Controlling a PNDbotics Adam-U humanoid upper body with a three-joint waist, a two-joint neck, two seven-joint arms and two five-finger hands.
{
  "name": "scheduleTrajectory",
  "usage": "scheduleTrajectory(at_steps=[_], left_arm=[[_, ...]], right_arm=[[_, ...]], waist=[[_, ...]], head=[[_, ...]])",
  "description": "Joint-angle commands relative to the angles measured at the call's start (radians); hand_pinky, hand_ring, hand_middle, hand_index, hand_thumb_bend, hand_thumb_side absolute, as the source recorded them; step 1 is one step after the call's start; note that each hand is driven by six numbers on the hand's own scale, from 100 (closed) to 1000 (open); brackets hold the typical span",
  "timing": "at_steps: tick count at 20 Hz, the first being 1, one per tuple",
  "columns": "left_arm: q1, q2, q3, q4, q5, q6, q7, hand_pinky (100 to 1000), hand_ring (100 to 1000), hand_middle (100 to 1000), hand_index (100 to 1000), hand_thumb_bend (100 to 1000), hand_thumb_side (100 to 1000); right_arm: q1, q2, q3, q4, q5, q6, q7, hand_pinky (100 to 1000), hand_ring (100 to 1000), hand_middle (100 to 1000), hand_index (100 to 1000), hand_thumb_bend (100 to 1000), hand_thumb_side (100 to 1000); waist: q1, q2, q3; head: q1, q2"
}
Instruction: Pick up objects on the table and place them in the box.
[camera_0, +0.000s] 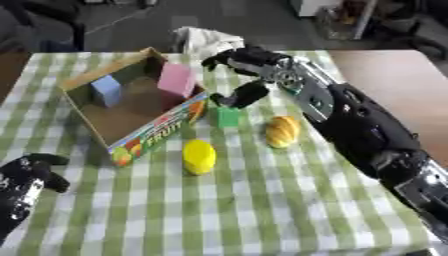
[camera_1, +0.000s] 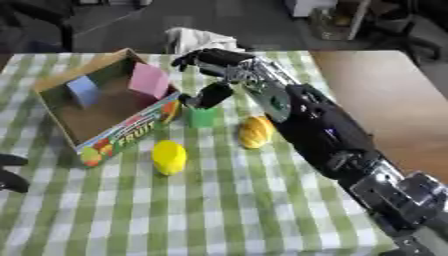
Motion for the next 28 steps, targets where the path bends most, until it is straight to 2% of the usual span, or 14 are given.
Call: scheduleTrajectory(at_steps=[1,10,15,20,21,22,24,28], left_arm=[[-0.004,0.013,0.007,-0.013,0.001,-0.002,0.002,584,549,668,705,100,606],[-0.003,0.012,0.007,-0.013,0.002,-0.001,0.002,584,548,667,705,100,606],[-0.002,0.011,0.006,-0.013,0.004,-0.002,0.003,584,547,667,705,100,605],[-0.002,0.011,0.006,-0.013,0.005,-0.002,0.003,584,547,667,705,100,605],[-0.002,0.01,0.007,-0.013,0.005,-0.002,0.003,584,546,666,705,100,605],[-0.001,0.01,0.007,-0.013,0.005,-0.002,0.004,584,546,666,705,100,605],[-0.001,0.01,0.007,-0.013,0.004,-0.001,0.005,584,545,666,705,100,605],[-0.001,0.01,0.009,-0.013,0.003,0.0,0.007,584,545,666,705,100,606]], right_arm=[[-0.022,-0.002,-0.041,0.048,0.05,-0.001,0.044,852,960,857,973,281,420],[-0.021,0.024,-0.066,0.126,0.154,-0.033,0.054,858,959,858,982,311,426],[-0.022,0.044,-0.071,0.153,0.207,-0.031,0.013,852,944,829,969,312,383],[-0.021,0.054,-0.072,0.172,0.232,-0.038,-0.017,852,944,829,969,312,383],[-0.024,0.055,-0.079,0.167,0.235,-0.034,-0.023,821,888,636,854,274,222],[-0.025,0.057,-0.092,0.156,0.241,-0.023,-0.035,810,869,567,802,254,155],[-0.025,0.057,-0.104,0.134,0.245,0.007,-0.067,799,857,510,756,223,100],[-0.029,0.035,-0.105,0.095,0.2,0.059,-0.134,791,851,476,726,183,100]], waist=[[0.004,-0.011,0.002],[0.007,-0.009,0.003],[0.011,-0.01,0.003],[0.012,-0.01,0.003],[0.013,-0.01,0.002],[0.013,-0.01,0.002],[0.012,-0.01,0.002],[0.009,-0.011,0.002]], head=[[0.001,0.005],[0.0,0.005],[-0.002,0.005],[-0.003,0.005],[-0.003,0.005],[-0.003,0.005],[-0.003,0.005],[0.003,0.005]])
